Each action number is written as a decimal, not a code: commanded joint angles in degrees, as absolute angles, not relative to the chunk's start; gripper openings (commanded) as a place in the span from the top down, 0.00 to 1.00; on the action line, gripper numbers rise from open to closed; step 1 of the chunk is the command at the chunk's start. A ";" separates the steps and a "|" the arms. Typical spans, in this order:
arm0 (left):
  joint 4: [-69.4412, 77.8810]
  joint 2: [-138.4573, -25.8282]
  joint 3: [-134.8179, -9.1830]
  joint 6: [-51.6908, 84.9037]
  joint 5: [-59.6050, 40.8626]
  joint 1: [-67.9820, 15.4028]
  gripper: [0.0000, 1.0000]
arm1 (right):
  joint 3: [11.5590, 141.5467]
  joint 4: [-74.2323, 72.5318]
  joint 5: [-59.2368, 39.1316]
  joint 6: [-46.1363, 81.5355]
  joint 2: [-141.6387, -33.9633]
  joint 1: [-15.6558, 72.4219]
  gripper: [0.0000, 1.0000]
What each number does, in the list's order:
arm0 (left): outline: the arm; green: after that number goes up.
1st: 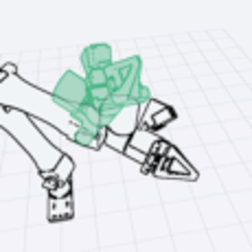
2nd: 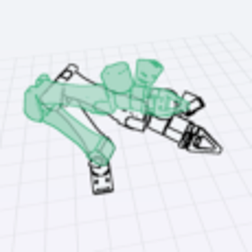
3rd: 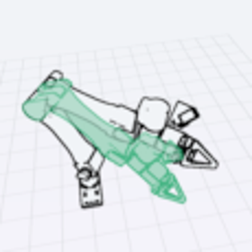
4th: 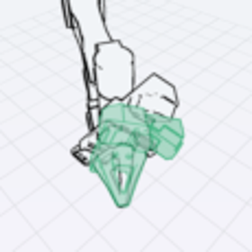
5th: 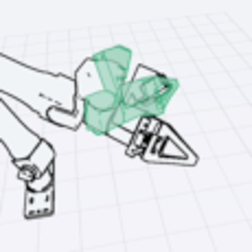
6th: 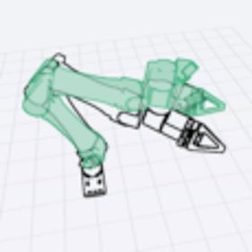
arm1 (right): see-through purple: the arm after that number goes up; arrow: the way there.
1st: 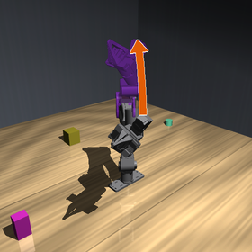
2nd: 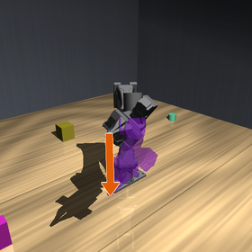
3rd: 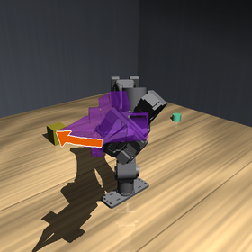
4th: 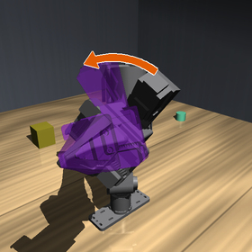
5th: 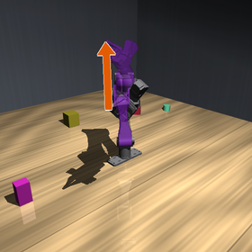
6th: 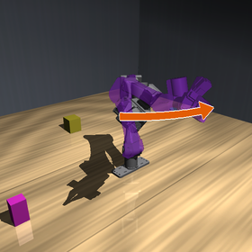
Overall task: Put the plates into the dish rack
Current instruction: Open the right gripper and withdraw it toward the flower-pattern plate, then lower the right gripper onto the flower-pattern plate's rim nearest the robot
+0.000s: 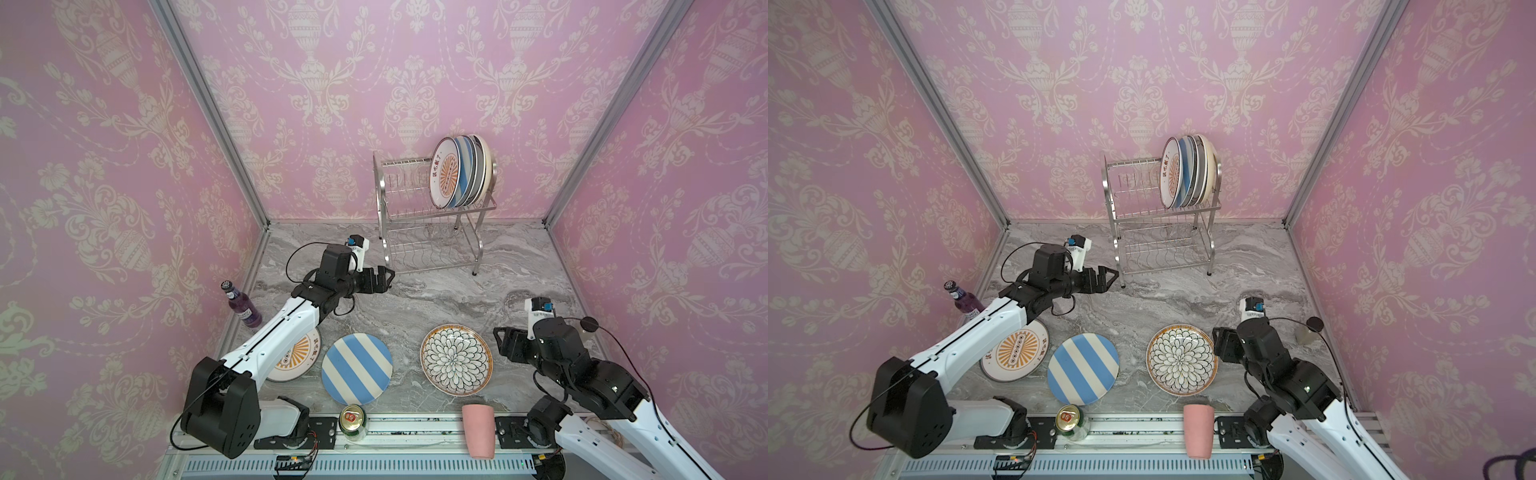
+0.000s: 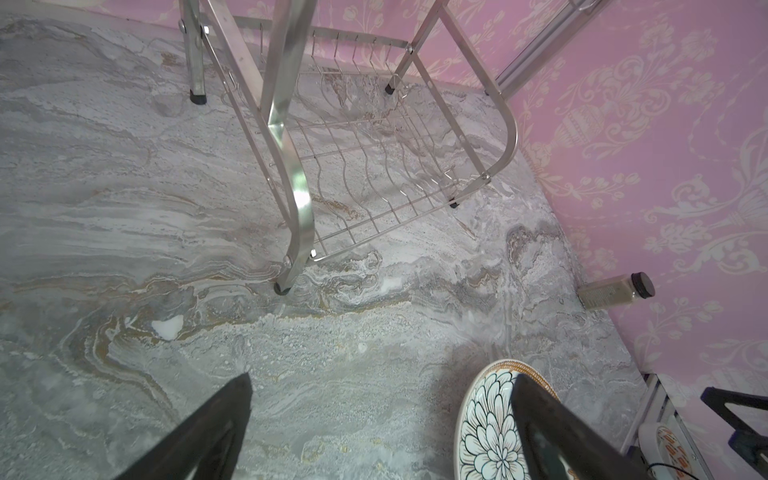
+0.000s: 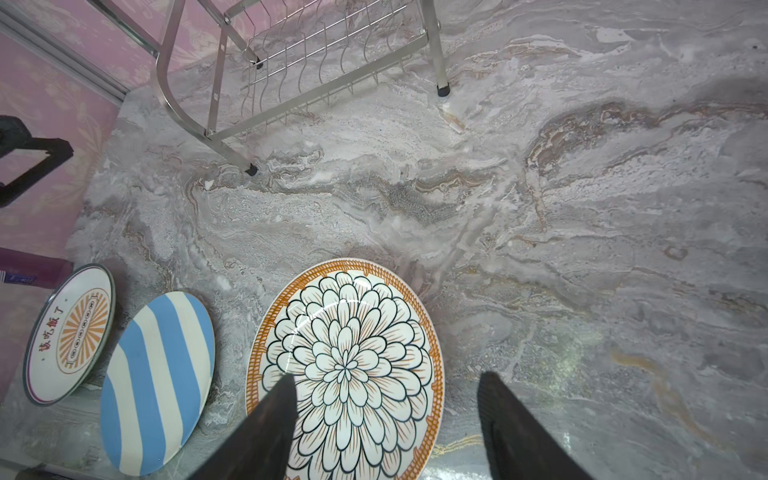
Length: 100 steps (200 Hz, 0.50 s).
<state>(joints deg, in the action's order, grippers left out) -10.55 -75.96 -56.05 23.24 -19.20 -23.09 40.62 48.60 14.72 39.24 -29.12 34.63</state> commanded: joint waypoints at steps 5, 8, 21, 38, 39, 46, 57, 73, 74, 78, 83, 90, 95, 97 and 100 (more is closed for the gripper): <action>-17.08 -72.92 -54.70 22.71 -17.31 -24.99 0.01 | 38.56 50.97 13.52 44.17 -30.42 34.98 0.30; -17.26 -72.65 -54.46 22.93 -17.51 -25.15 0.01 | 38.44 50.87 13.33 44.34 -30.80 34.98 0.30; -17.31 -71.61 -52.53 24.41 -17.57 -25.62 0.01 | 37.27 48.71 11.54 44.05 -32.57 34.96 0.30; -16.32 -68.76 -49.59 25.82 -16.77 -26.16 0.01 | 35.91 46.63 9.70 43.32 -35.49 34.73 0.29; -16.29 -68.57 -49.41 25.87 -16.69 -26.22 0.01 | 35.84 46.61 9.59 43.24 -35.68 34.68 0.29; -16.21 -67.32 -48.43 26.16 -15.79 -26.51 0.01 | 35.76 46.88 9.31 42.85 -36.71 34.42 0.29; -15.59 -65.71 -46.98 26.37 -14.80 -27.01 0.01 | 35.11 47.00 8.53 42.48 -37.62 34.09 0.29; -15.31 -65.66 -46.32 25.73 -14.31 -27.86 0.01 | 33.00 45.02 6.00 42.31 -37.33 32.71 0.30; -15.34 -65.79 -46.36 25.65 -14.32 -27.95 0.01 | 32.89 44.88 5.86 42.33 -37.34 32.66 0.30; -15.39 -66.37 -46.58 25.05 -14.40 -28.30 0.01 | 32.34 44.29 5.15 42.48 -37.17 32.26 0.32; -15.71 -67.32 -47.05 24.17 -14.46 -28.95 0.01 | 31.66 43.55 4.24 42.62 -36.97 31.77 0.34; -16.43 -69.08 -48.18 22.86 -14.54 -29.79 0.01 | 30.43 42.52 3.10 42.91 -36.76 31.27 0.36; -16.93 -70.41 -48.89 22.08 -14.81 -30.28 0.01 | 29.66 42.00 2.43 43.18 -36.68 31.02 0.38; -17.00 -70.80 -49.22 21.78 -15.13 -30.42 0.01 | 29.34 41.75 2.23 43.36 -36.68 30.98 0.38; -17.00 -71.69 -49.56 21.51 -15.56 -30.55 0.01 | 28.82 41.41 1.85 43.52 -36.61 30.87 0.38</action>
